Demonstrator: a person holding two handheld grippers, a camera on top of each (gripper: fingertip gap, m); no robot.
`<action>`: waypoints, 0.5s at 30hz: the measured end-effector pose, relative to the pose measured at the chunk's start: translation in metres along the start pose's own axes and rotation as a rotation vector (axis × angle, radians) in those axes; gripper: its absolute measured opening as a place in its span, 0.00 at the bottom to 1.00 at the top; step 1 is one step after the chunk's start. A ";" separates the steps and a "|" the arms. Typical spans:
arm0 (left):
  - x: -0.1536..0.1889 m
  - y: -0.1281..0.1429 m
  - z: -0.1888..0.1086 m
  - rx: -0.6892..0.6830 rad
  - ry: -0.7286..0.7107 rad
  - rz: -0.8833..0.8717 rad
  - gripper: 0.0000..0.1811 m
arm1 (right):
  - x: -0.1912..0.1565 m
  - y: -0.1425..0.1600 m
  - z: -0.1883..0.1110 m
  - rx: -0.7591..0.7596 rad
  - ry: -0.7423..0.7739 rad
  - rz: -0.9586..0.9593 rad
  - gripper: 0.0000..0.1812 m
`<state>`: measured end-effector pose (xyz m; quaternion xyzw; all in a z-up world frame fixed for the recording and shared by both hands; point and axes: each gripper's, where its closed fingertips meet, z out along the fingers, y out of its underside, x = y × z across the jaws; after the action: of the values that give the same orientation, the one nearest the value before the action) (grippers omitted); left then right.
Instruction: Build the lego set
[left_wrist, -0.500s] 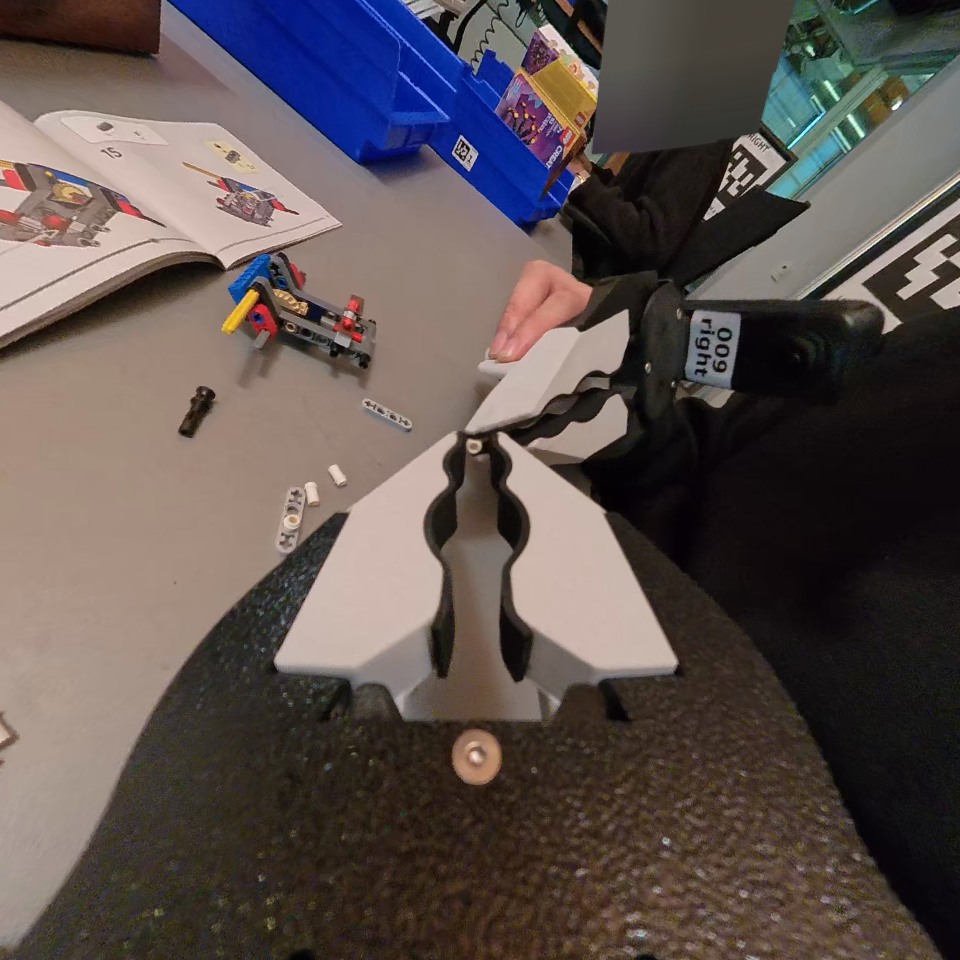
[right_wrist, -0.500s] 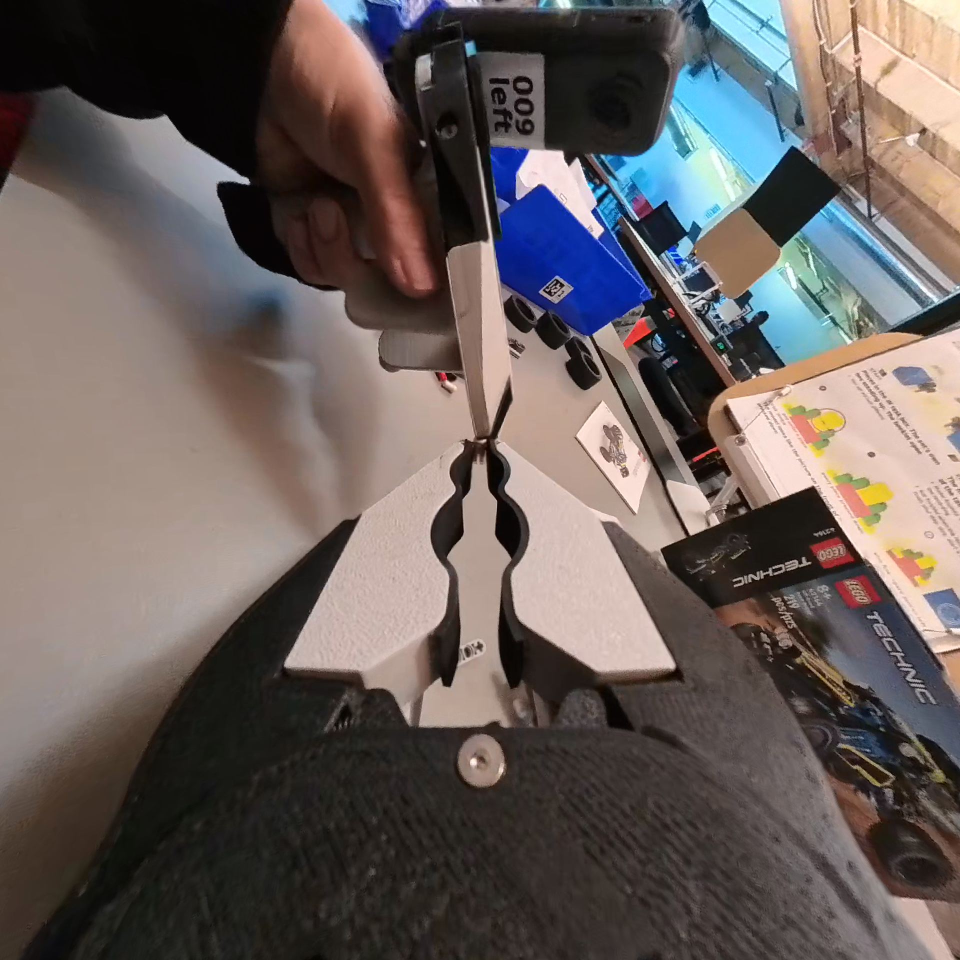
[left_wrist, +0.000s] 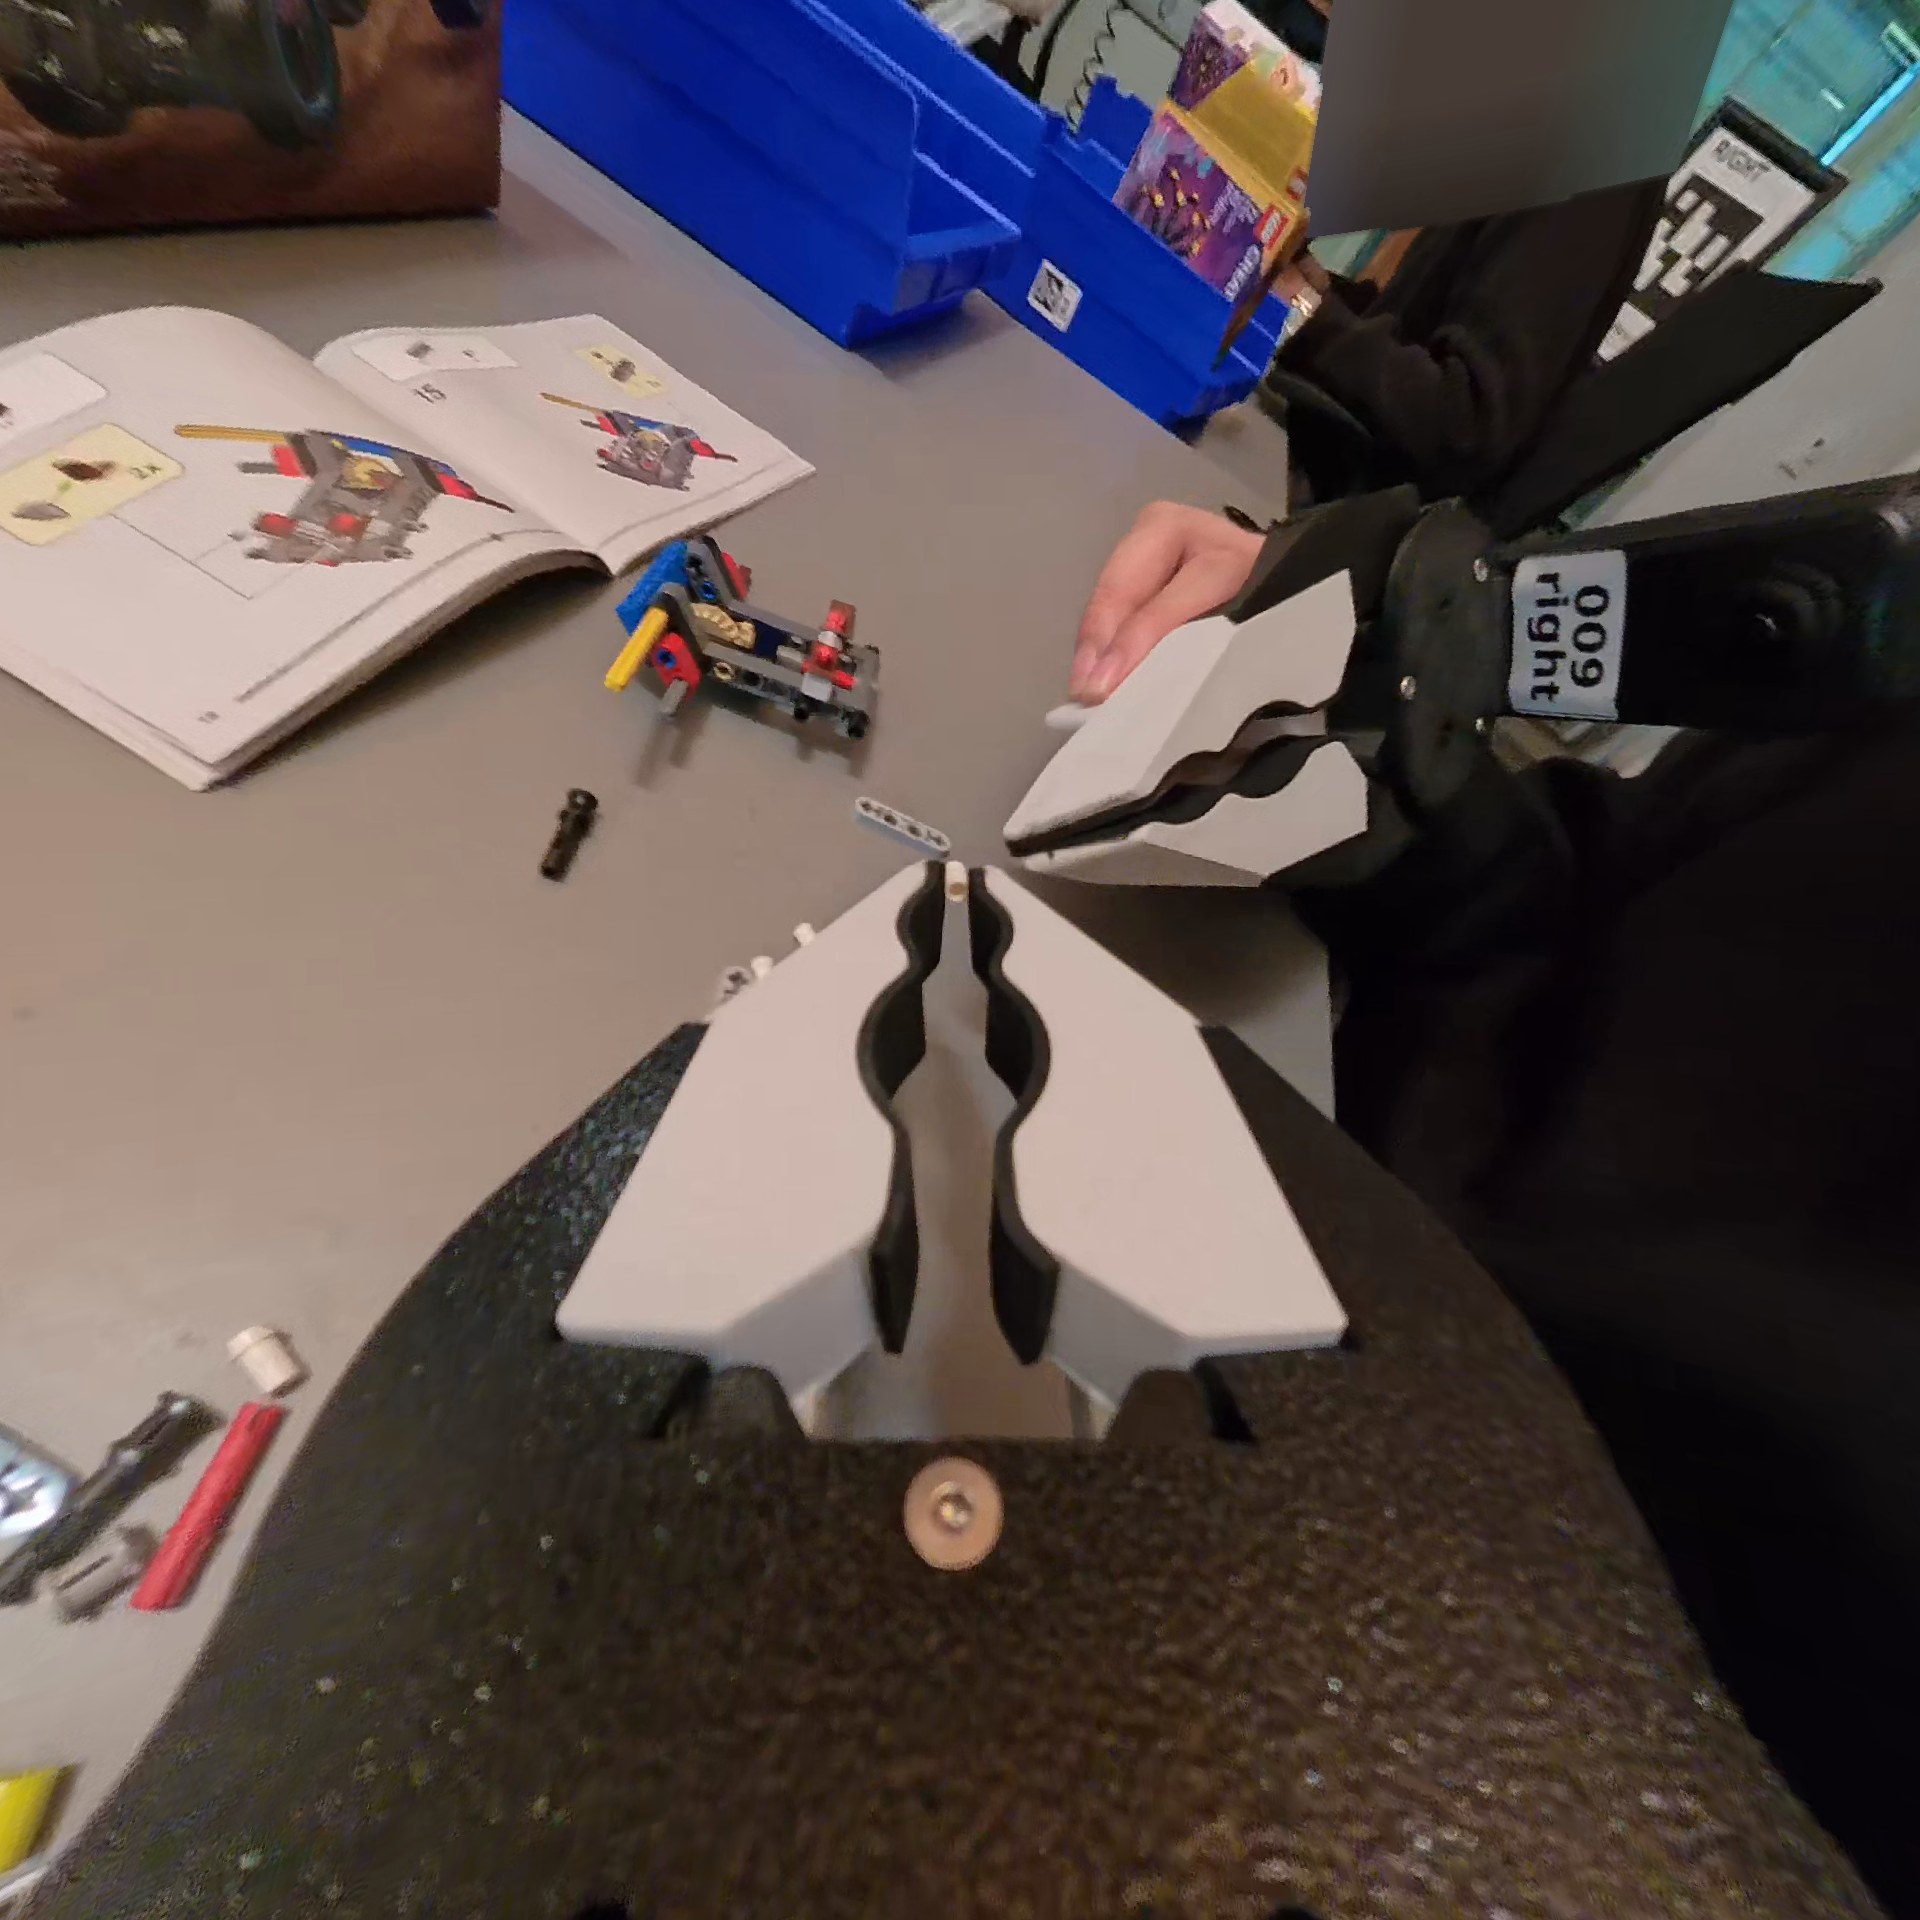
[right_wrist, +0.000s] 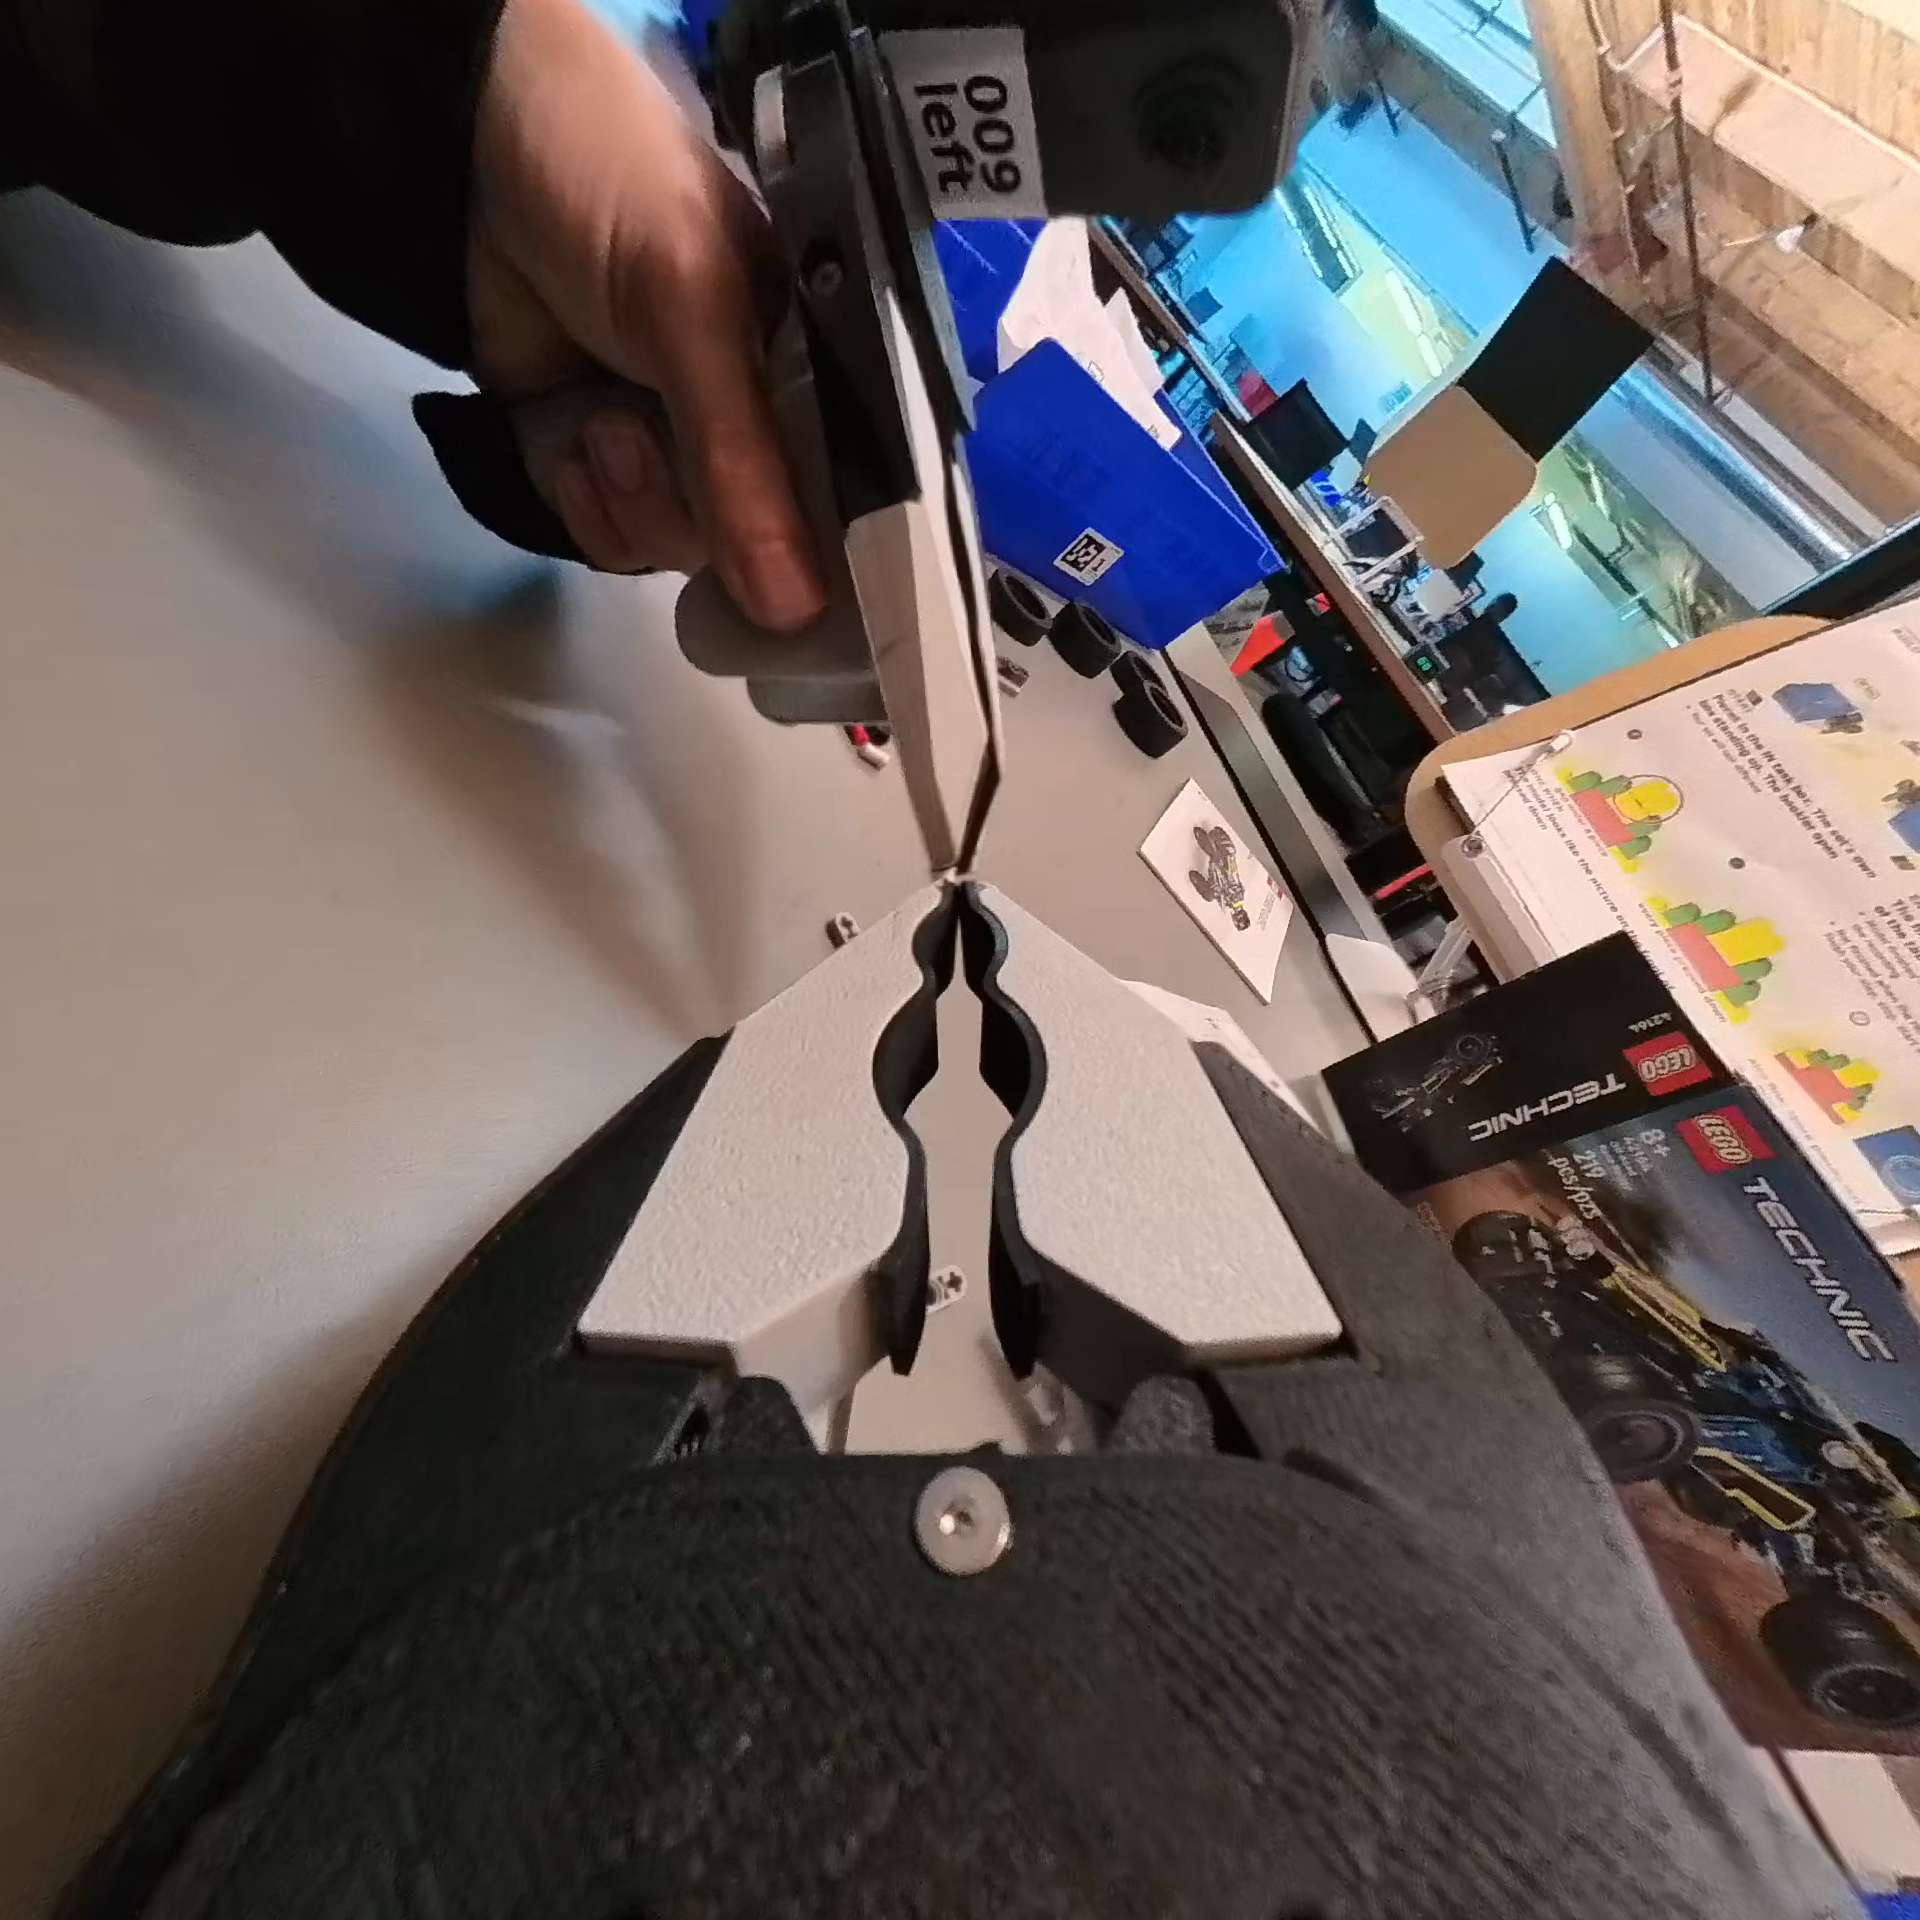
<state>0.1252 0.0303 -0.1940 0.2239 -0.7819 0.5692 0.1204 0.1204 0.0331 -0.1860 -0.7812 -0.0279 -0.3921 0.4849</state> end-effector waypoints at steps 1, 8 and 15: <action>-0.002 -0.001 -0.002 0.009 -0.015 0.011 0.01 | 0.000 0.002 0.000 -0.009 -0.005 0.016 0.00; -0.031 0.013 -0.017 -0.295 -0.195 0.313 0.01 | -0.013 0.031 0.011 -0.171 -0.216 0.178 0.03; -0.040 0.022 -0.002 -0.711 -0.117 0.467 0.01 | -0.014 0.051 0.019 -0.268 -0.352 0.309 0.09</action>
<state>0.1489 0.0466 -0.2295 0.0175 -0.9646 0.2627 0.0137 0.1437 0.0259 -0.2361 -0.8897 0.0599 -0.1719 0.4187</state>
